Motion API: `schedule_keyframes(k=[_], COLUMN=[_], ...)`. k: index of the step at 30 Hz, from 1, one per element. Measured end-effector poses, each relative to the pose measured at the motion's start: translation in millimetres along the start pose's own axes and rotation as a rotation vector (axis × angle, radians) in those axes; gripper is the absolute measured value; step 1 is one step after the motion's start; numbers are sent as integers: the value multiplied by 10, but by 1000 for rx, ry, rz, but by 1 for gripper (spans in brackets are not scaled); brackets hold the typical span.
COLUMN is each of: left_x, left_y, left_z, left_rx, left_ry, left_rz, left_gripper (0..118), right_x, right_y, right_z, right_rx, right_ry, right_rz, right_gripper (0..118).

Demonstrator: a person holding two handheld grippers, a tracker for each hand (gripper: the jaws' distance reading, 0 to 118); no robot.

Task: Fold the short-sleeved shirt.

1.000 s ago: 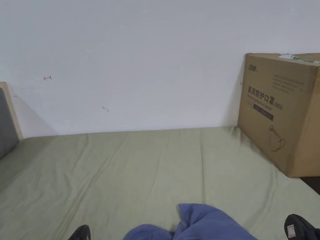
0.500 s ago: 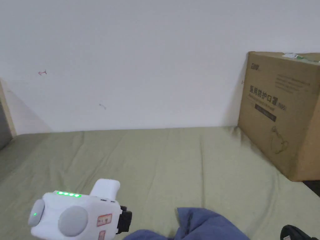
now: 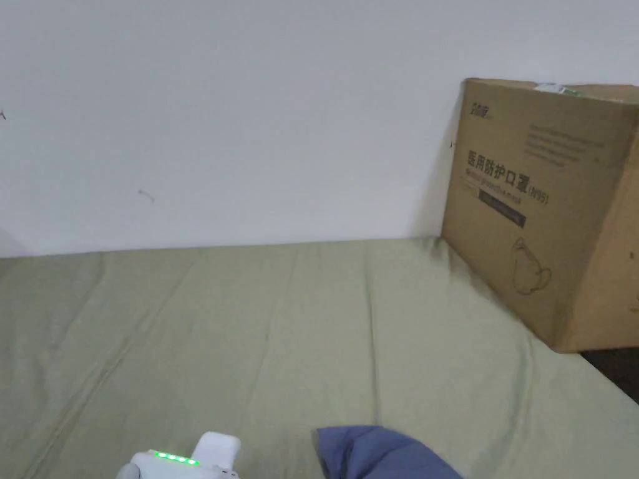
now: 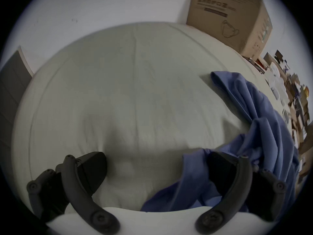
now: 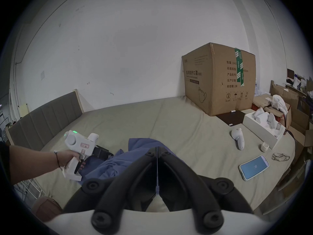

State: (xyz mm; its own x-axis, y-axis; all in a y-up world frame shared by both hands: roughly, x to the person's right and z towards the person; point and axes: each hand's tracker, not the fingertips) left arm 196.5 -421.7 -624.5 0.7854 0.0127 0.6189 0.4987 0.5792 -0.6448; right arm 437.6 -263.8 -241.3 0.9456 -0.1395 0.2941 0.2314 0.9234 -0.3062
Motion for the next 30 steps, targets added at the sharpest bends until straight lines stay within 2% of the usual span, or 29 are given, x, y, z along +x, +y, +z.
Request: schedule_keyframes(k=[1,2,4,5,7,9,11,13,15,16,17,18,19,20,21,24,26,27,29,30], left_x=[31,131,243,277,266,226,162,103,145,150,149,169,171,165,155,135,100,75,24,30], left_y=[-49,-152,-347,-433,-621,-741,-785,-837,-819,-831,-842,-828,-846,-870,-890,-925,-947,-954,-970,-967], left_z=[88,291,538,605,726,972,1260,1540,1723,1751,1768,1761,1757,1761,1765,1764,1760,1752,1750,1765], left_rx=[42,82,175,161,167,266,374,459,479,471,464,454,447,444,438,421,418,411,388,382], left_ry=[13,7,48,86,-14,-5,2,-47,-64,-57,-58,-60,-58,-56,-55,-36,-43,-40,-25,-24], left_rz=[12,15,-30,-60,-34,12,80,156,181,182,186,192,196,198,200,215,233,236,236,239], left_gripper=[102,78,15,2,2,2,2,2,2,2,2,2,2,2,2,2,2,2,2,2], right_x=[7,10,1,-2,-4,0,76,206,297,338,373,380,361,360,302,251,193,174,131,139], right_y=[-2,-1,5,33,123,236,363,459,458,425,386,341,275,245,192,11,-107,-94,-10,36], right_z=[-41,-79,-180,-239,-362,-545,-892,-1474,-2070,-2332,-2565,-2787,-2967,-3110,-3243,-3519,-3587,-3515,-3426,-3379], right_rx=[-3,-6,-9,-13,-21,-28,-113,-336,-514,-574,-624,-695,-740,-707,-770,-839,-914,-906,-868,-860], right_ry=[1,3,8,14,51,105,209,316,279,270,235,173,146,109,76,-14,-17,-53,-18,-19], right_rz=[0,2,16,20,7,-21,-68,-134,-159,-166,-168,-148,-116,-124,-63,6,41,102,74,54], right_gripper=[0,0,0,0,0,0,0,1,3,10,36,90,116,117,117,116,107,106,90,66])
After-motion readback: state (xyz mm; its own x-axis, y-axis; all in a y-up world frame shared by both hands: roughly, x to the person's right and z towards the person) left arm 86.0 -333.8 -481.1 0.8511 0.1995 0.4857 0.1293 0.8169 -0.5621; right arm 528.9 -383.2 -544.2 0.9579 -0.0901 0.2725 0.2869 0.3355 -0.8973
